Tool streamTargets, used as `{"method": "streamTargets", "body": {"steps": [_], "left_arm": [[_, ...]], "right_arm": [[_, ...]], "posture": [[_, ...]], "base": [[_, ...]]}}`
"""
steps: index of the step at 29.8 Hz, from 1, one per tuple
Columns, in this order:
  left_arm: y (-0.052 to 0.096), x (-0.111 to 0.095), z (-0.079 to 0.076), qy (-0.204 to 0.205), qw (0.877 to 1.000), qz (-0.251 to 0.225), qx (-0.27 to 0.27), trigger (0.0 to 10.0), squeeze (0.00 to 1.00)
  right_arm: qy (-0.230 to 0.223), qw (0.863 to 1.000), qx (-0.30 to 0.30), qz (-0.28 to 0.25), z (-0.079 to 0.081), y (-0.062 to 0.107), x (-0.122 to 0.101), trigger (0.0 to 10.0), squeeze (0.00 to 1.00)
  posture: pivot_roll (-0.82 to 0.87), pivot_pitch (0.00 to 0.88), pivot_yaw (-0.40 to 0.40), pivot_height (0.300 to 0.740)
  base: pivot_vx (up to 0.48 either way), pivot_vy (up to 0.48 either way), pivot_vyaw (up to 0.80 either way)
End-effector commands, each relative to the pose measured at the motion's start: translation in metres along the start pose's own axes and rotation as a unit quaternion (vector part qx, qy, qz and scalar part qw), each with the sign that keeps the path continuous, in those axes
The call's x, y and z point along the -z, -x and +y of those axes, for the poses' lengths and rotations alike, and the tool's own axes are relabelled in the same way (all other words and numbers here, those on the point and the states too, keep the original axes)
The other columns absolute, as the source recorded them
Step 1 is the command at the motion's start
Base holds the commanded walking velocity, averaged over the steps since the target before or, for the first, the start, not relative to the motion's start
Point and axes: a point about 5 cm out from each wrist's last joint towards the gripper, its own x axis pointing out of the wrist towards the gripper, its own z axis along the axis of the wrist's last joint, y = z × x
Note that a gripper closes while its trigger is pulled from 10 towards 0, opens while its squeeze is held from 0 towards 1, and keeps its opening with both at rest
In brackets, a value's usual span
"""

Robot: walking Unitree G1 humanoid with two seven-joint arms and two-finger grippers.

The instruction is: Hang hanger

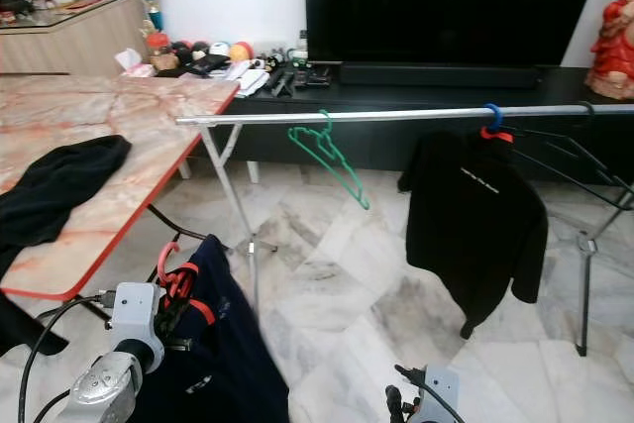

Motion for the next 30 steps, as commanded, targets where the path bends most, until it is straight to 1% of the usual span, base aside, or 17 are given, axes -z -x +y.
{"method": "streamTargets", "body": {"steps": [1, 3, 4, 6, 7, 15, 16, 21, 30], "left_arm": [[0.001, -0.009, -0.004, 0.003, 1.000, -0.020, 0.007, 10.0, 0.00], [0.002, -0.009, -0.005, 0.004, 1.000, -0.018, 0.008, 10.0, 0.00], [0.003, -0.008, -0.004, 0.000, 1.000, -0.017, 0.007, 10.0, 0.00], [0.003, -0.008, -0.003, 0.000, 1.000, -0.017, 0.005, 10.0, 0.00], [0.003, -0.009, -0.002, 0.002, 1.000, -0.017, 0.003, 10.0, 0.00], [0.005, -0.009, -0.004, 0.009, 1.000, -0.018, 0.004, 10.0, 0.00], [0.005, -0.009, -0.005, 0.003, 1.000, -0.018, 0.006, 10.0, 0.00], [0.006, -0.009, -0.004, 0.005, 1.000, -0.019, 0.001, 10.0, 0.00], [0.006, -0.010, -0.004, 0.006, 1.000, -0.018, 0.000, 10.0, 0.00]], "right_arm": [[0.001, 1.000, 0.017, 0.014, -0.008, 0.003, 0.010, 10.0, 0.00], [0.003, 0.999, 0.024, 0.024, -0.013, 0.005, 0.015, 10.0, 0.00], [0.003, 0.999, 0.030, 0.031, -0.019, 0.007, 0.018, 10.0, 0.00], [0.001, 0.999, 0.036, 0.034, -0.024, 0.008, 0.020, 10.0, 0.00], [-0.004, 0.998, 0.046, 0.038, -0.031, 0.010, 0.021, 10.0, 0.00], [0.002, 0.997, 0.054, 0.049, -0.042, 0.013, 0.024, 10.0, 0.00], [0.001, 0.997, 0.055, 0.049, -0.044, 0.014, 0.024, 10.0, 0.00], [0.001, 0.997, 0.057, 0.051, -0.046, 0.014, 0.025, 10.0, 0.00], [-0.001, 0.997, 0.056, 0.051, -0.040, 0.013, 0.026, 10.0, 0.00]], "posture": [[-0.01, 0.000, 0.046, 0.740], [-0.01, 0.000, 0.046, 0.740], [-0.01, 0.000, 0.043, 0.740], [-0.01, 0.000, 0.043, 0.740], [-0.01, 0.000, 0.041, 0.740], [0.00, 0.000, 0.039, 0.740], [0.00, 0.000, 0.038, 0.740], [0.00, 0.000, 0.036, 0.740], [-0.01, 0.008, 0.034, 0.740]], "base": [[0.000, -0.424, 0.00], [0.000, -0.420, 0.00], [0.251, -0.405, 0.00], [0.257, -0.401, 0.00], [0.259, -0.401, 0.00], [0.262, -0.399, 0.00], [0.270, -0.394, 0.00], [0.269, -0.395, 0.00], [0.272, -0.393, 0.00]]}}
